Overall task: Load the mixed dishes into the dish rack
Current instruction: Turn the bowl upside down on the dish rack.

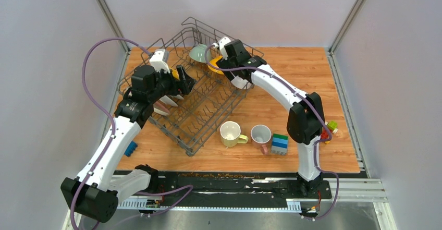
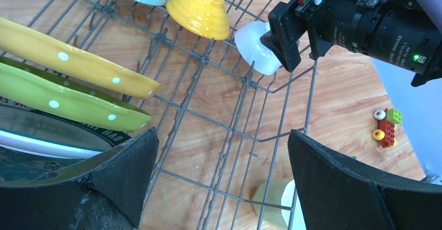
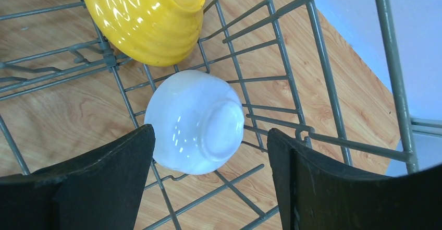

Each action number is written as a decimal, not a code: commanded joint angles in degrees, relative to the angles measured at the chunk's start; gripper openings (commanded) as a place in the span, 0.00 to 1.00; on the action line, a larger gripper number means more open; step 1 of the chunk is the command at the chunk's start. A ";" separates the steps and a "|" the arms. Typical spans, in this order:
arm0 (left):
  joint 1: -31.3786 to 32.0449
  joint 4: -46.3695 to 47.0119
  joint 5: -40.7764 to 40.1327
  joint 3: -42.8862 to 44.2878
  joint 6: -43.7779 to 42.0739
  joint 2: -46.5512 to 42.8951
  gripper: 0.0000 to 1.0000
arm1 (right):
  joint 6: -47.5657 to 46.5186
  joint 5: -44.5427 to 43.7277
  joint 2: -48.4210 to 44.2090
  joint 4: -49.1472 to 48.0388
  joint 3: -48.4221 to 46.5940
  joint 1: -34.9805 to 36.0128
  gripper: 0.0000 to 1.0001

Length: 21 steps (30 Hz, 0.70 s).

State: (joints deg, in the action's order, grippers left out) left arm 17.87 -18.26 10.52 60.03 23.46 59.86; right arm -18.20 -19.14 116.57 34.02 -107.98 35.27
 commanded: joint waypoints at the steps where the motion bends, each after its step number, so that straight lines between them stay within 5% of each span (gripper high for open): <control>1: 0.06 0.71 1.28 0.88 -0.54 -0.56 1.00 | 2.27 0.83 -3.83 -0.35 0.67 0.51 0.80; 10: 0.06 0.36 2.05 1.27 -0.58 -0.70 1.00 | 8.60 1.39 -4.70 0.07 1.49 -0.22 0.79; 14: 0.06 -0.11 2.19 1.48 -0.69 -0.85 1.00 | 20.39 7.83 -3.20 6.14 -1.69 -3.84 0.76; 21: 0.06 0.05 2.25 1.21 -0.55 -0.79 1.00 | 26.89 6.78 1.22 15.23 -6.51 -4.42 0.79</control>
State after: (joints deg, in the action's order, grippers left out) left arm 17.87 -19.00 11.94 60.03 23.46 59.83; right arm 1.48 -10.96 116.36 42.50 -110.17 31.70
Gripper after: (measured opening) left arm 0.998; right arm 0.783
